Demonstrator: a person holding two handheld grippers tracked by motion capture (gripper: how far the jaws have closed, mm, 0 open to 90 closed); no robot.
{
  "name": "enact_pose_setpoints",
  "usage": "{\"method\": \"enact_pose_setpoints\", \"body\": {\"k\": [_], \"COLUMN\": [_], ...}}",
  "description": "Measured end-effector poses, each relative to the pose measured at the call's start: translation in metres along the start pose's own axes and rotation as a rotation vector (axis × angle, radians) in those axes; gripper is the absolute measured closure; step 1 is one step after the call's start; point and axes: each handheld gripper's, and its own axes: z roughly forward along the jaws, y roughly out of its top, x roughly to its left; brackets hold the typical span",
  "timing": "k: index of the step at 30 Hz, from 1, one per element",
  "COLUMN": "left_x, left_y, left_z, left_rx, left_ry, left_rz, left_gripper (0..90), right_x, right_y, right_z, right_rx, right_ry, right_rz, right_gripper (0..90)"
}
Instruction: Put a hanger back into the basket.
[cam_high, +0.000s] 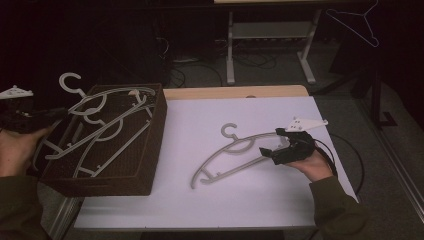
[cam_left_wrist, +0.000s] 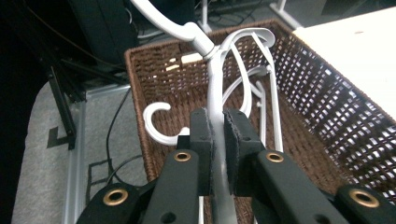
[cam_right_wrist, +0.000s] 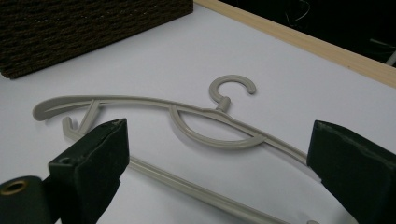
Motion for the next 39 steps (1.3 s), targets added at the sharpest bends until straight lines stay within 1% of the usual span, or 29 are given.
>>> {"method": "enact_pose_setpoints", "body": {"k": [1,3,7,9,11,12,14,15,16,19,22,25,30,31,32,33,34,35,36,37,38,39], "left_x": [-0.001,-0.001,-0.002,-0.004,-0.005,-0.007,-0.008,-0.008,-0.009,-0.011,-0.012,-0.013,-0.011,-0.011,-0.010,-0.010,-0.010,-0.010,-0.012,-0.013,-0.015,-0.018], "left_y": [-0.001,-0.004,-0.009,-0.011,-0.013,-0.014,-0.016,-0.017,-0.018,-0.022,-0.026,-0.030,-0.035,-0.036,-0.036,-0.035,-0.034,-0.033,-0.032,-0.030,-0.029,-0.027], "left_z": [0.004,0.011,0.024,0.030,0.036,0.038,0.042,0.044,0.046,0.051,0.054,0.059,0.061,0.061,0.061,0.061,0.060,0.059,0.059,0.058,0.058,0.057], "left_rx": [0.013,0.022,0.035,0.035,0.044,0.042,0.036,0.042,0.056,0.077,0.095,0.118,0.138,0.140,0.131,0.119,0.114,0.113,0.105,0.103,0.098,0.087], "left_ry": [0.002,-0.001,-0.010,-0.013,-0.019,-0.023,-0.019,-0.020,-0.017,-0.011,-0.011,-0.004,-0.012,-0.011,-0.008,0.006,0.007,0.003,0.002,-0.009,-0.025,-0.031], "left_rz": [0.005,-0.001,-0.015,-0.025,-0.023,-0.031,-0.035,-0.033,-0.027,-0.016,-0.017,-0.009,-0.024,-0.017,-0.020,-0.026,-0.026,-0.021,-0.018,-0.017,-0.012,-0.006], "left_gripper": [82.5,82.5,82.5,82.5,82.5,82.5,82.4,82.4,82.4,82.3,82.2,82.2,82.0,80.6,80.6,74.7,65.9,65.9,60.6,60.6,58.9,57.1], "right_x": [0.000,0.000,-0.001,-0.001,0.000,0.000,0.000,0.000,0.000,0.000,-0.001,0.000,0.000,0.000,0.000,0.000,0.000,0.000,0.000,0.000,0.000,0.000], "right_y": [0.000,0.000,0.000,-0.001,-0.001,-0.001,-0.001,-0.001,-0.001,0.000,-0.001,0.000,0.000,0.000,0.000,0.000,0.000,0.000,0.000,0.000,0.000,0.000], "right_z": [0.000,0.000,-0.001,-0.001,-0.001,-0.001,0.000,0.000,-0.001,-0.001,-0.001,-0.001,0.000,0.000,0.000,0.000,0.000,0.000,-0.001,-0.001,-0.001,-0.001], "right_rx": [0.000,0.000,0.000,0.002,0.003,0.003,0.003,0.003,0.003,0.001,0.001,0.003,0.003,0.002,0.002,0.002,0.001,0.001,0.000,0.000,-0.001,-0.002], "right_ry": [0.000,0.000,0.000,0.000,0.000,0.001,0.001,0.001,0.000,0.000,-0.001,0.000,-0.001,0.000,0.000,-0.001,-0.001,-0.001,0.000,0.000,0.000,0.001], "right_rz": [-0.001,-0.002,0.002,0.005,0.005,0.005,0.003,0.003,0.003,0.001,0.002,0.001,-0.001,-0.001,-0.001,-0.001,-0.004,-0.004,-0.004,-0.004,-0.002,-0.001], "right_gripper": [5.1,5.1,5.1,5.1,5.0,5.0,5.0,5.0,5.0,5.1,5.0,5.0,5.0,5.0,5.0,5.0,5.0,5.0,5.0,5.0,5.1,5.0]}}
